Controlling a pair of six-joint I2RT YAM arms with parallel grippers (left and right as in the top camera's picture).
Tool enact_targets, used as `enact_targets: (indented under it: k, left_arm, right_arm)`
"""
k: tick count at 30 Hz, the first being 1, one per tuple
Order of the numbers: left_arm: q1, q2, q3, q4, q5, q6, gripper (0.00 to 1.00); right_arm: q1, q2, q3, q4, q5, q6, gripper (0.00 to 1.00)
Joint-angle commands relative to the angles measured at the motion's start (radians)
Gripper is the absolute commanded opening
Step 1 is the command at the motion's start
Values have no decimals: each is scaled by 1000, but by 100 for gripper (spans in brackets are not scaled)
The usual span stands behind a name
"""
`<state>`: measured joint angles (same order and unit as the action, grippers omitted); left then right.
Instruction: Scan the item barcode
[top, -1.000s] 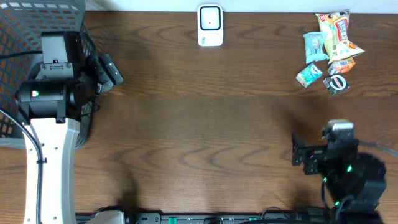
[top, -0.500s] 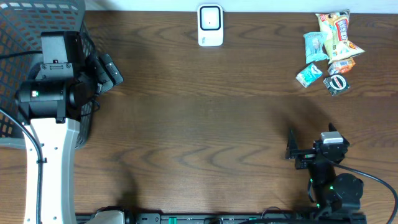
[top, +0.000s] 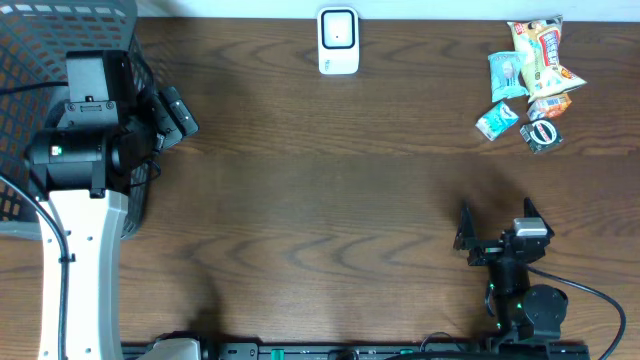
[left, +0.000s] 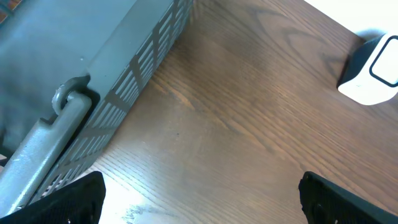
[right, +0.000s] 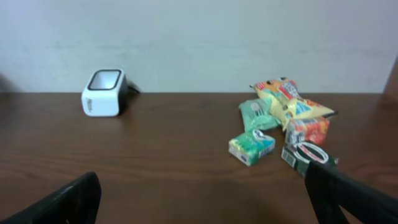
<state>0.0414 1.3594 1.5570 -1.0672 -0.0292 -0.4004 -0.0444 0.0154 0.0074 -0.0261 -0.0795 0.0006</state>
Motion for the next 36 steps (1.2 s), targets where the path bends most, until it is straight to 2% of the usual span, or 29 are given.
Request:
enact_targets:
  k: [1,15,22,36]
  left_arm:
    - [4,-6,0,-2,-6,-9,98]
    - [4,-6,0,-2,-6,-9,98]
    - [4,-6,0,-2,-6,-9,98]
    - [4,-6,0,-2,-6,-9,98]
  right_arm:
    - [1,-10,-2,-55,47,29,99]
    - [16,3,-2,-53,58,-35,99]
    - [30,2,-2,-53,59,6,99]
    - [41,-11,-2,-49,62,2,99]
